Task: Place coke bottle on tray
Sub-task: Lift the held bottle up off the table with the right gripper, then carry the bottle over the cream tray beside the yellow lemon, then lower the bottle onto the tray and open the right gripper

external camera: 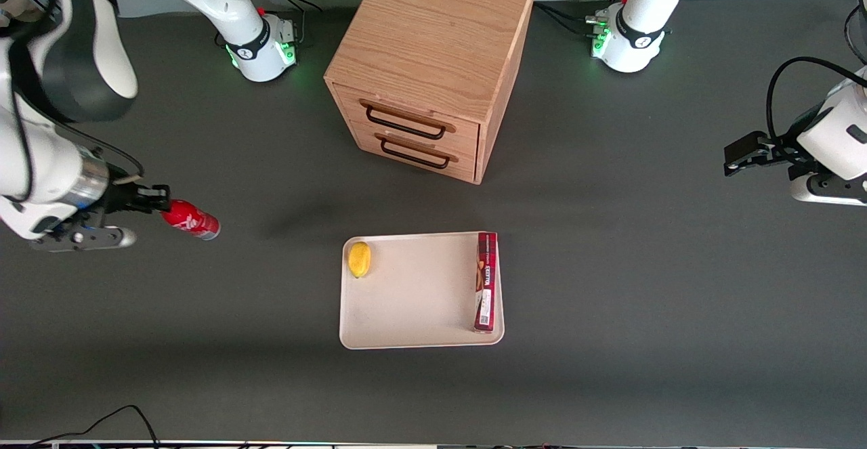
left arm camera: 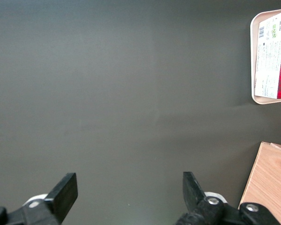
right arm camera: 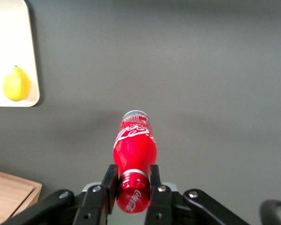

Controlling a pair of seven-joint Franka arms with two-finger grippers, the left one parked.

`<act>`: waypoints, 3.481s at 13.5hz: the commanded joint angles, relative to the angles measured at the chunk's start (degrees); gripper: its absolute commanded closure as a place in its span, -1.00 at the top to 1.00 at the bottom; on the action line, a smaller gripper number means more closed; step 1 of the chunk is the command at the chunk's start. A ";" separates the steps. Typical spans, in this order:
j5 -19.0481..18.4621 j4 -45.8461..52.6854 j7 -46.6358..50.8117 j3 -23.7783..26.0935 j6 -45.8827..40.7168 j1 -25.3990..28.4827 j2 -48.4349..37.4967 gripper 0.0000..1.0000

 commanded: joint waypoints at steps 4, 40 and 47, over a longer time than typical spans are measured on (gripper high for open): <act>0.39 20.26 1.16 0.08 -17.86 -0.08 1.91 -1.00; -7.16 25.01 33.95 4.39 25.90 19.52 37.33 -0.79; -10.94 24.75 33.95 4.65 25.03 19.08 36.11 1.00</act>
